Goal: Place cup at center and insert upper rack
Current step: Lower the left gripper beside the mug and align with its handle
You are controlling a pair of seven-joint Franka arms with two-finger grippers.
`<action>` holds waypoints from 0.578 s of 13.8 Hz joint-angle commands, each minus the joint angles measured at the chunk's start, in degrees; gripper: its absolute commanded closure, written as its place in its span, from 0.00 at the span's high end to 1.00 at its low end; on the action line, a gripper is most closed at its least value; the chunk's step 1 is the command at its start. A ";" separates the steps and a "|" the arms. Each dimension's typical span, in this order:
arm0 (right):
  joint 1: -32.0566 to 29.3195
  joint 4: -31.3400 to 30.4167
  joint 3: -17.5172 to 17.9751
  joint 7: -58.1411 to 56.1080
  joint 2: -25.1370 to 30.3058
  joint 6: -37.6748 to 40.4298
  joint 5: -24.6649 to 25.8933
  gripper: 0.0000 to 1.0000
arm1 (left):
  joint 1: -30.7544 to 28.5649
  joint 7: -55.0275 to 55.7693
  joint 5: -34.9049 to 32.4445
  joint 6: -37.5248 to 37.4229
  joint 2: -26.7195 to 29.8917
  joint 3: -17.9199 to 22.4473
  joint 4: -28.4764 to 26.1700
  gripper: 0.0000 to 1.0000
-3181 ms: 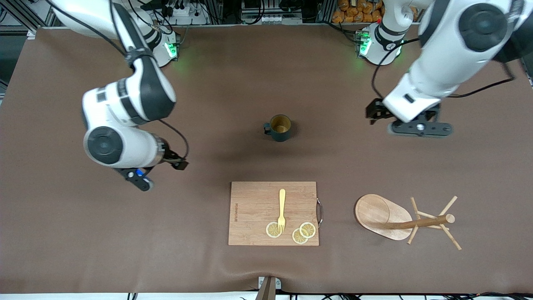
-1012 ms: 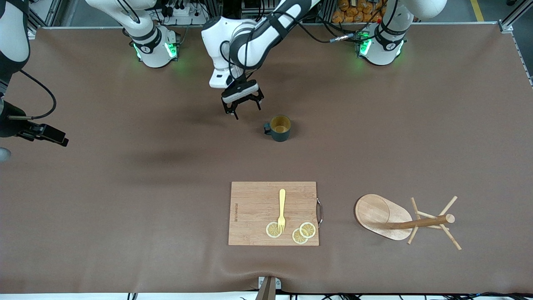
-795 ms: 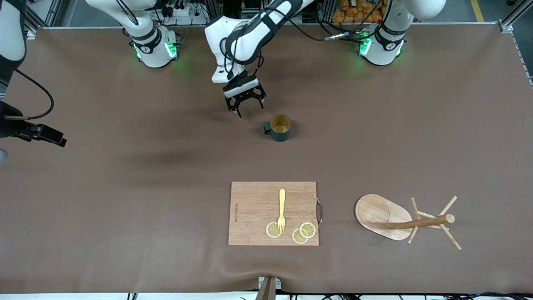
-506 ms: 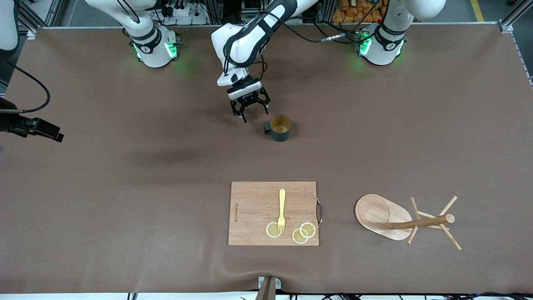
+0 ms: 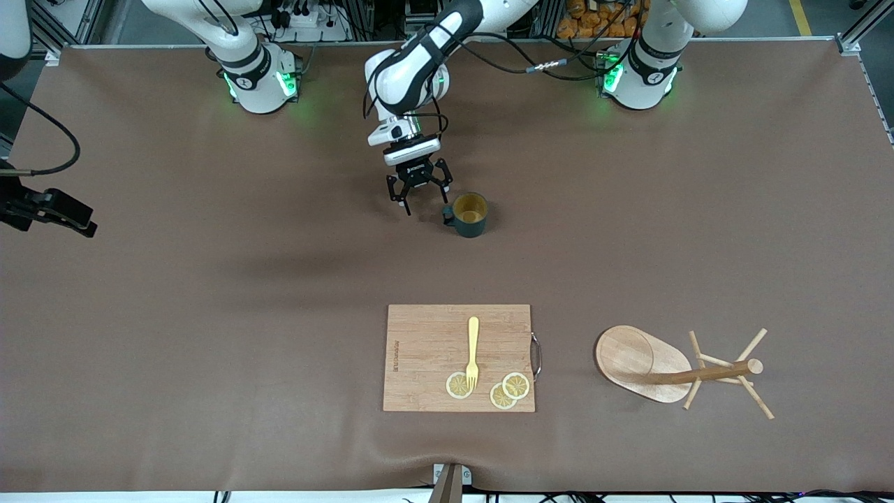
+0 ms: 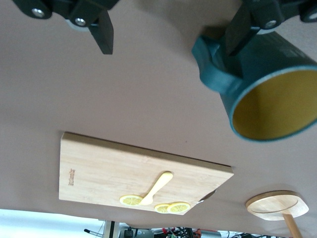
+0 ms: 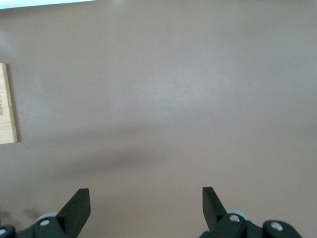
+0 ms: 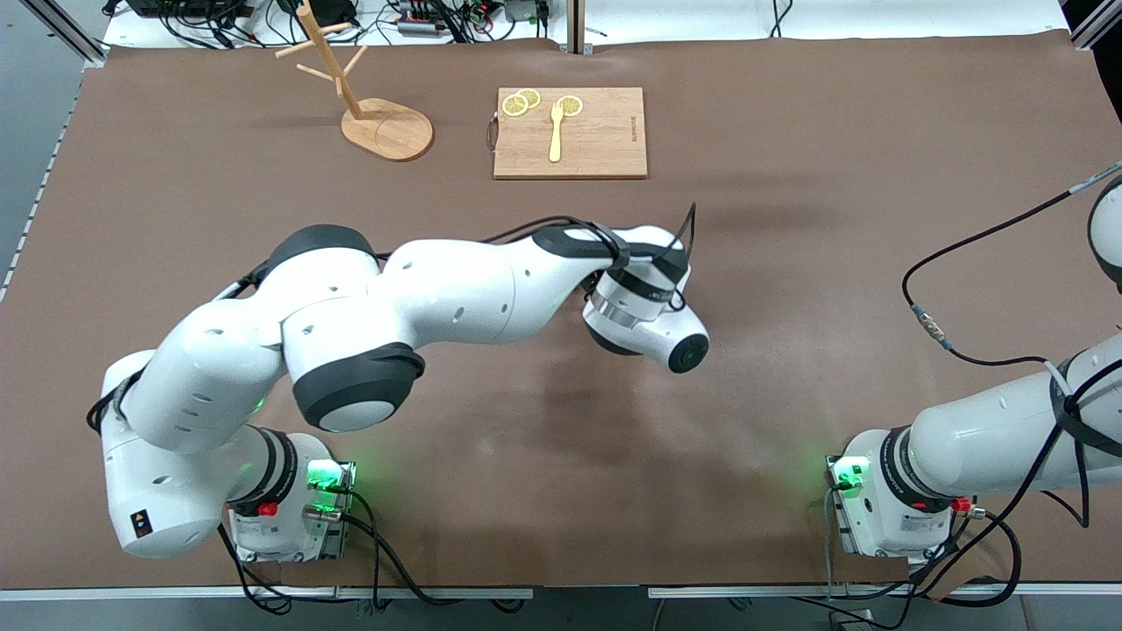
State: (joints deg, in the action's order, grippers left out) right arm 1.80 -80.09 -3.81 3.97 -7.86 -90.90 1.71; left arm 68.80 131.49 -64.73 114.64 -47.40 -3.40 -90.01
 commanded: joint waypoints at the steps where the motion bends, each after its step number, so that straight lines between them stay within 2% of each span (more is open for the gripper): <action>1: -1.27 1.00 -0.06 -0.80 0.56 2.65 -1.89 1.00 | 0.54 1.05 -3.19 -0.82 -1.64 0.58 0.80 1.00; 6: -1.01 -5.50 -0.06 -4.50 5.39 0.81 -1.80 1.00 | 0.54 2.28 -9.08 -1.61 -3.39 0.76 0.88 1.00; 8: -0.74 -4.11 0.21 -4.24 4.88 0.64 -0.75 1.00 | 0.46 2.37 -10.23 -1.61 -4.19 0.85 0.97 1.00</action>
State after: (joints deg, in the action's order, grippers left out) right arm 1.27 -82.52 -4.03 0.47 -4.95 -89.29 0.88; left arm 68.90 132.67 -72.78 114.03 -50.17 -2.85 -90.01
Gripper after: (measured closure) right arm 0.000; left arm 0.000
